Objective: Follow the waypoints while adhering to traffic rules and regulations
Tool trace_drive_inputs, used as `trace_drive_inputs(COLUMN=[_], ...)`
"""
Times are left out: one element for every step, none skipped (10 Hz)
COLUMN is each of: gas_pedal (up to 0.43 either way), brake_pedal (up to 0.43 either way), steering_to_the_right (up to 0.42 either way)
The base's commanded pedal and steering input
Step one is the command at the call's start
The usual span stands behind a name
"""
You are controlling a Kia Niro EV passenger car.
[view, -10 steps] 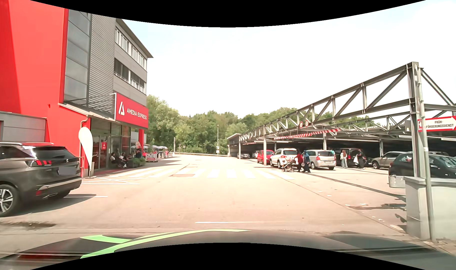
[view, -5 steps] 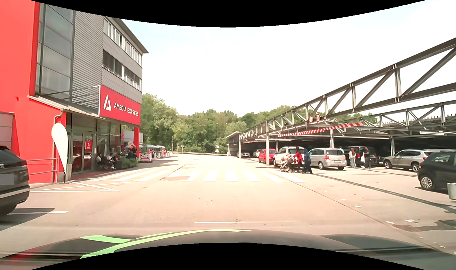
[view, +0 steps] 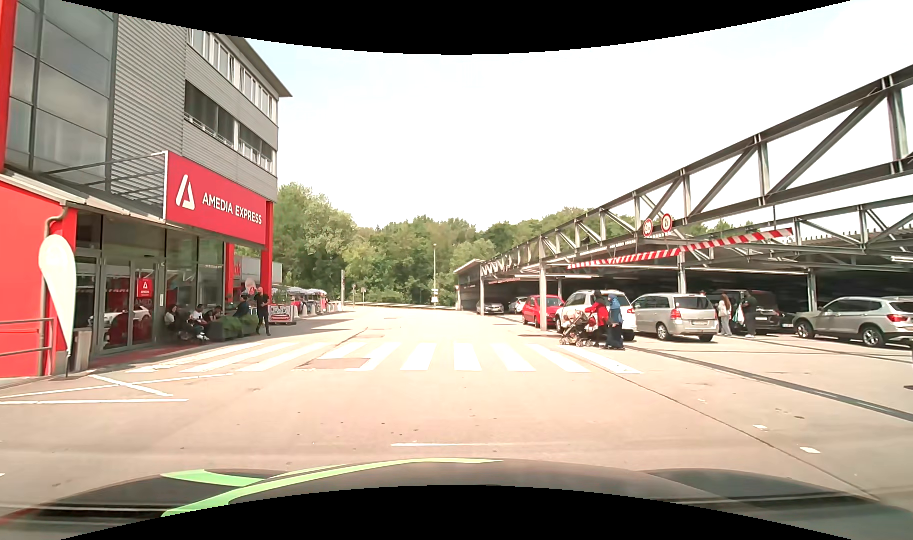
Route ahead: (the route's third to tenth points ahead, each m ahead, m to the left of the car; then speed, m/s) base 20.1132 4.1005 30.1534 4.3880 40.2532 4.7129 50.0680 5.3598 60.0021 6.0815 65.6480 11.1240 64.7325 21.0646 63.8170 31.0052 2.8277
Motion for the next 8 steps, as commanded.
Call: trace_drive_inputs(gas_pedal=[0.000,0.000,0.000,0.000,0.000,0.000,0.000,0.000], brake_pedal=[0.195,0.195,0.201,0.201,0.201,0.195,0.195,0.201], steering_to_the_right=[-0.003,-0.003,-0.003,-0.003,-0.003,-0.003,-0.003,-0.003])
